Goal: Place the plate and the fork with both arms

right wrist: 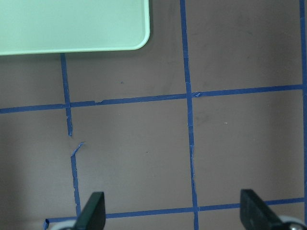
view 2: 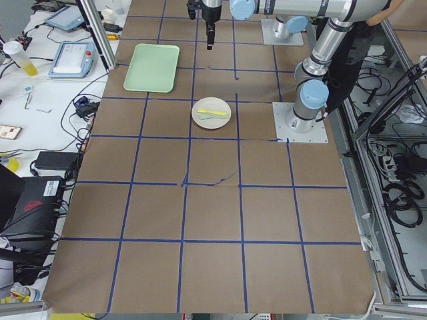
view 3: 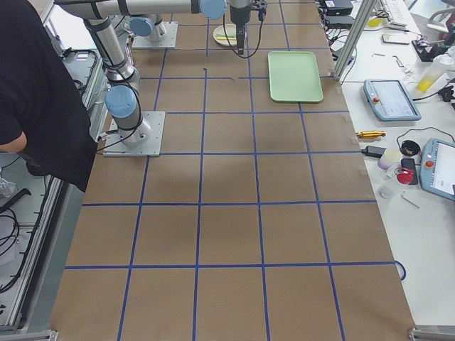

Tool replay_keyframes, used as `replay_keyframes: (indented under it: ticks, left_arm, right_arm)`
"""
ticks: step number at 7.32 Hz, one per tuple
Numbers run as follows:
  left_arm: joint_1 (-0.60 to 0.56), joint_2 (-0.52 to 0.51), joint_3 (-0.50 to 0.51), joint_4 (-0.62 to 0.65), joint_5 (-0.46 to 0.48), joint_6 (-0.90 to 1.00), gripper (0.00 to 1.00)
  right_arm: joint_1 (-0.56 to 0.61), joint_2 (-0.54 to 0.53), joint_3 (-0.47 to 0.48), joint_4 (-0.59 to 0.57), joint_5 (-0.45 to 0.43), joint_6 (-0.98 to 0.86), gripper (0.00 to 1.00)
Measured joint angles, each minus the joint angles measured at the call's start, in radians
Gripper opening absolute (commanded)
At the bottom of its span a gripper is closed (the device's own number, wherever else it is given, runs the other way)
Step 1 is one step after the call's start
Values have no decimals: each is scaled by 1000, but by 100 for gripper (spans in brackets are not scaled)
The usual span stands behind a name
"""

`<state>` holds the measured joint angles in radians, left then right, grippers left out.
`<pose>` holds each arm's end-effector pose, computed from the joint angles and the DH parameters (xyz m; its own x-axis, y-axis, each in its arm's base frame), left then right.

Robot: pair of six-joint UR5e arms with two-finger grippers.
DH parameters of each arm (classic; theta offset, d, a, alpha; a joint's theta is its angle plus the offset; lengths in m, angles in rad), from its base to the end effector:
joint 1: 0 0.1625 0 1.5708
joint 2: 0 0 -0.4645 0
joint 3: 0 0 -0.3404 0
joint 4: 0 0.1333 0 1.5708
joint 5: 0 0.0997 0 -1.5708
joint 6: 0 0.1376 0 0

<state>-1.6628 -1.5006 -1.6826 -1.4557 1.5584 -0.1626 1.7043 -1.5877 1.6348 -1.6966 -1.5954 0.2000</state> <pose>-0.1728 -0.4029 0.4818 -0.9973 -0.0692 0.0241 -0.0708 0.9950 -0.0705 0.1876 -0.4211 0.4816 -0.9977 0.0678 0.0084 0.0668 0.9944 -0.0819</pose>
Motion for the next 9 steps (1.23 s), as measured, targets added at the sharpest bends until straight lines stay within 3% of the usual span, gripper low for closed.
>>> replay_keyframes:
  ticks: [5,9]
  left_arm:
    - [0,-4,-1,0,0,0,100]
    - [0,-6,-2,0,0,1,100]
  right_arm:
    - [-5,0,-4,5,-5,-5,100]
    - [-14,0,-37,111,-15,-16,100]
